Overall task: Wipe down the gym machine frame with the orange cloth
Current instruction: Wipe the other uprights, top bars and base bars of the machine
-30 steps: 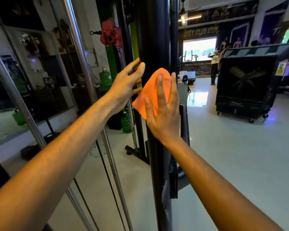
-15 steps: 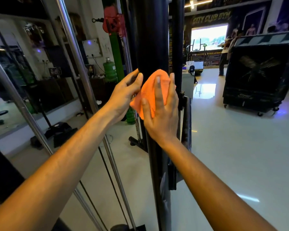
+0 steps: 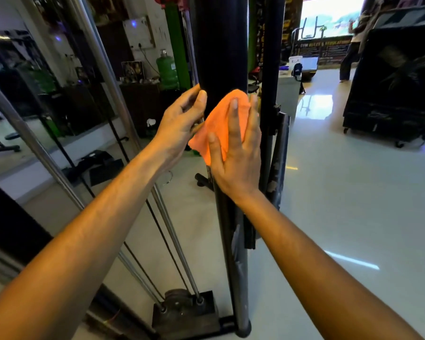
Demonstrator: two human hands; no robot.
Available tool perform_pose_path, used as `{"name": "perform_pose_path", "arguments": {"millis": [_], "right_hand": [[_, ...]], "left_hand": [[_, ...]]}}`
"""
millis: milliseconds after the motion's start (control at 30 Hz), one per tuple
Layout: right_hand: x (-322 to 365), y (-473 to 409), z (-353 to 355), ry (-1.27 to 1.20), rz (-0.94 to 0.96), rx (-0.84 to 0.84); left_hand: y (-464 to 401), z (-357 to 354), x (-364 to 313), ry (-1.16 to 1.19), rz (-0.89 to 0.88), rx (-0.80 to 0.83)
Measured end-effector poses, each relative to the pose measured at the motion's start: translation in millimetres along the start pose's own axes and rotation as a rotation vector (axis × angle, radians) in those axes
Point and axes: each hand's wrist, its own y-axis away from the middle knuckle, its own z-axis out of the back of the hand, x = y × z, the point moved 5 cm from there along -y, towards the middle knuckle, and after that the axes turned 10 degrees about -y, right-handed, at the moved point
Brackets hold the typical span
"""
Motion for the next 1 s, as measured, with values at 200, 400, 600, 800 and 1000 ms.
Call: {"name": "perform_pose_path", "arguments": {"millis": [200,400,600,800,1000], "right_hand": [[-45,121,-12,0.118,-0.091,0.173],[-35,108,-12,0.07,-0.128,0.103],[-29,94,-15,0.11,-0.123,0.059],[-58,201,-21,0.285,-0.212,0.206],[-31,151,-29,0.207,-0.304,0.042]], "left_hand": [[22,-16,37,0.05,0.048,-0.001],[28,-20,41,0.066,0.062,-0.035],[31,-21,53,0.078,0.035,-0.019],[55,-37,97,0.13,0.068,-0.002],[57,-42,115,0.134,0.127,-0.025]]}}
